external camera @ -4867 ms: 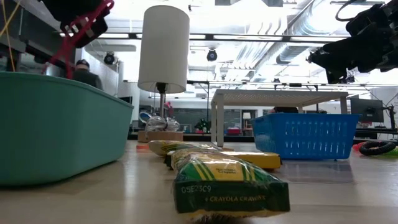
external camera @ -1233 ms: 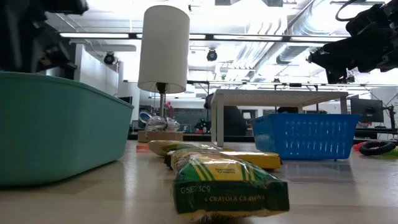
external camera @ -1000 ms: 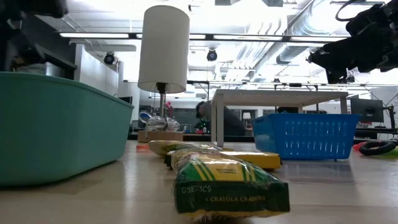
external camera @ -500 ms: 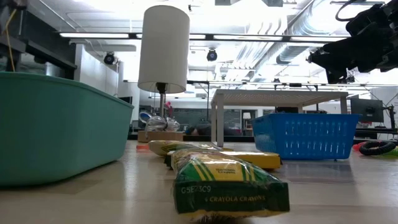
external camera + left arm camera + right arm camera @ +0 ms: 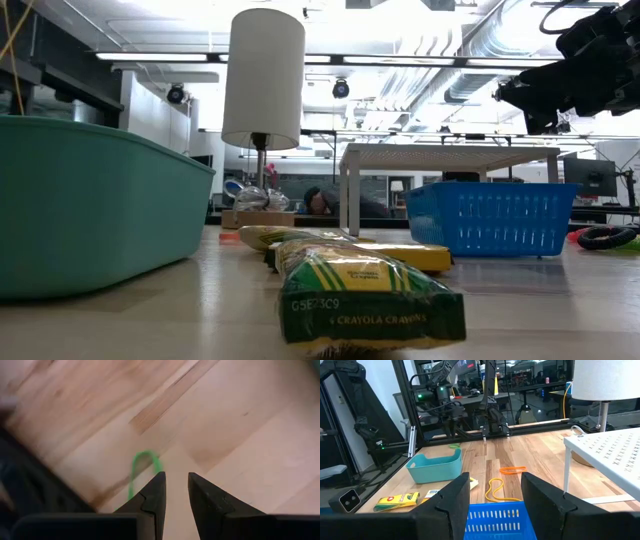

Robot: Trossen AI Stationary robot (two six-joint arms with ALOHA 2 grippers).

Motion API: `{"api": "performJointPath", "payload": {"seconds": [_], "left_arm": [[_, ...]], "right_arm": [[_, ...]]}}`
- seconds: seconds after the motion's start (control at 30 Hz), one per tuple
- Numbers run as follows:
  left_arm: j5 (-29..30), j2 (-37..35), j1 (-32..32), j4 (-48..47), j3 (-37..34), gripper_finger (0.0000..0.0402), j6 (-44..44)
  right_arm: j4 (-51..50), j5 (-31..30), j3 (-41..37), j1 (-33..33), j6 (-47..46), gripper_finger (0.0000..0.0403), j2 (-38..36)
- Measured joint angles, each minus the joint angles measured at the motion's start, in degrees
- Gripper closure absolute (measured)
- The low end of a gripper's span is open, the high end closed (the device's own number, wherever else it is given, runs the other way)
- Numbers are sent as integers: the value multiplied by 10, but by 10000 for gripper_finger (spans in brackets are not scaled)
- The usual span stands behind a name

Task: Pick & Place Office Desk Supplies
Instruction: Put the green rubber band into the green bin

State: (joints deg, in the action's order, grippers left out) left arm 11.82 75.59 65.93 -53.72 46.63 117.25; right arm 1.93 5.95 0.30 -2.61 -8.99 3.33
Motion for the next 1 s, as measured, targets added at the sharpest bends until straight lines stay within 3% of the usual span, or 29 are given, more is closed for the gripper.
{"api": "performJointPath", "payload": {"seconds": [0.17, 1.0], "left_arm": [[-23, 25, 11, 0, 0, 324, 37], [-70, 118, -24, 55, 0, 324, 26]], "right_arm": [[0, 0, 0, 0, 0, 237, 0], [0, 0, 0, 0, 0, 237, 0]]}}
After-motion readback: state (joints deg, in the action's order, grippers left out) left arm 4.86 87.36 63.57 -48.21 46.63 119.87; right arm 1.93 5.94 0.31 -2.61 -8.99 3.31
